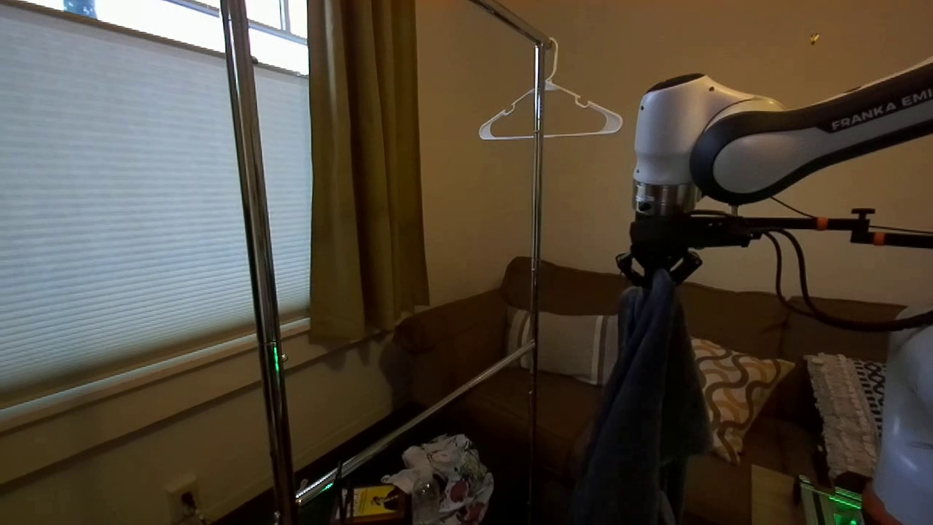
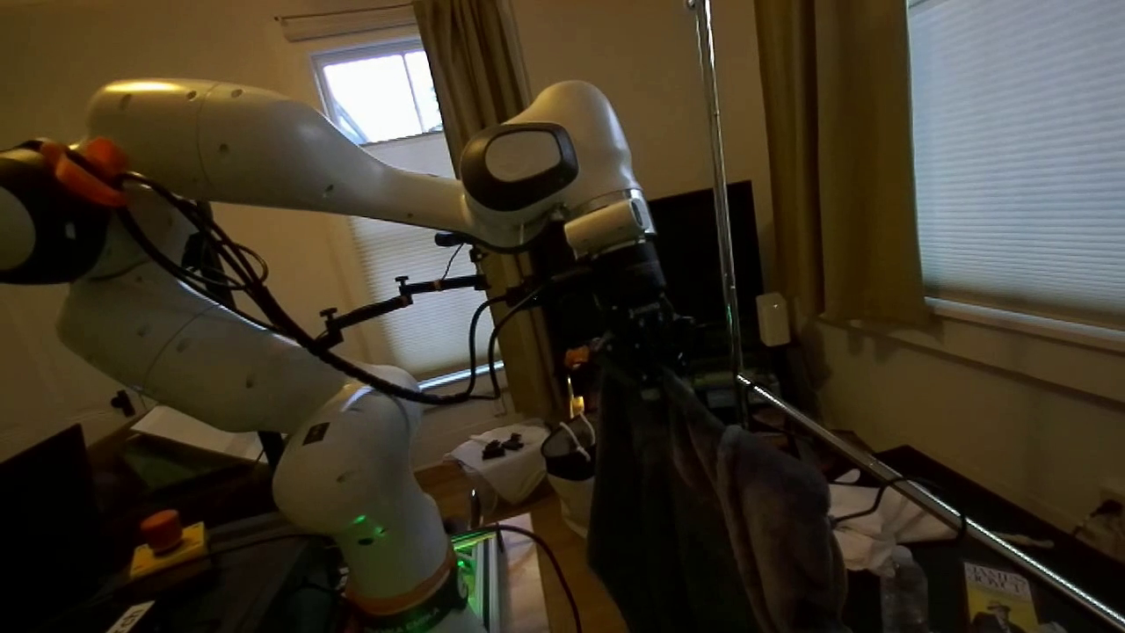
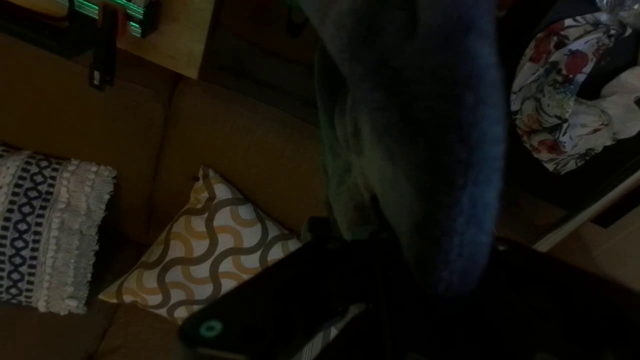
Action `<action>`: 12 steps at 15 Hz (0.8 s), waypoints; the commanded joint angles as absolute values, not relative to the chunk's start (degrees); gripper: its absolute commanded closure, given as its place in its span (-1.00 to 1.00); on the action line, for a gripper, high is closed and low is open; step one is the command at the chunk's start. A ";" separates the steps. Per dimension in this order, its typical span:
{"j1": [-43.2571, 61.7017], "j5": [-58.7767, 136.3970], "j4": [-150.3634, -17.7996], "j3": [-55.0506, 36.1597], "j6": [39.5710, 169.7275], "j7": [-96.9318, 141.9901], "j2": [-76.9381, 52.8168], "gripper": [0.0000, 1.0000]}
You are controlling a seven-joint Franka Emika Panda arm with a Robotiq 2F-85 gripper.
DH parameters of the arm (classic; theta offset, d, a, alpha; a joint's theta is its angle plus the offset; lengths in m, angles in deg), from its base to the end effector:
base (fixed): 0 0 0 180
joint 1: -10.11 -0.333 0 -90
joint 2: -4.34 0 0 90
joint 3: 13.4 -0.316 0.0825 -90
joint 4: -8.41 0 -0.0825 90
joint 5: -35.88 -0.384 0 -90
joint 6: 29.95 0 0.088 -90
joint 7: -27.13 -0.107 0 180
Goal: Remove the hanged bath robe from the top rail of the clothes hanging rack and hang it on the bottom rail of the rack
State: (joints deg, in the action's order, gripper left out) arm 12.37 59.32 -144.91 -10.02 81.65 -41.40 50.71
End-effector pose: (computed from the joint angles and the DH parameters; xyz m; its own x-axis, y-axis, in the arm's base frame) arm 0.3140 -0.0584 0.4820 0.4030 -0.8504 0.3382 -0.9120 -0.4038 0.0714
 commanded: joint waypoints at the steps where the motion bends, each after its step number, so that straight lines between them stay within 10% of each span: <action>1: 12.53 55.70 -145.55 -12.83 84.01 -34.09 51.14 0.98; 12: 10.52 47.59 -150.46 -15.10 110.71 -5.46 37.08 0.98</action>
State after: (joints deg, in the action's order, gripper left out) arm 9.96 49.45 -150.46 -17.01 107.08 -16.57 37.89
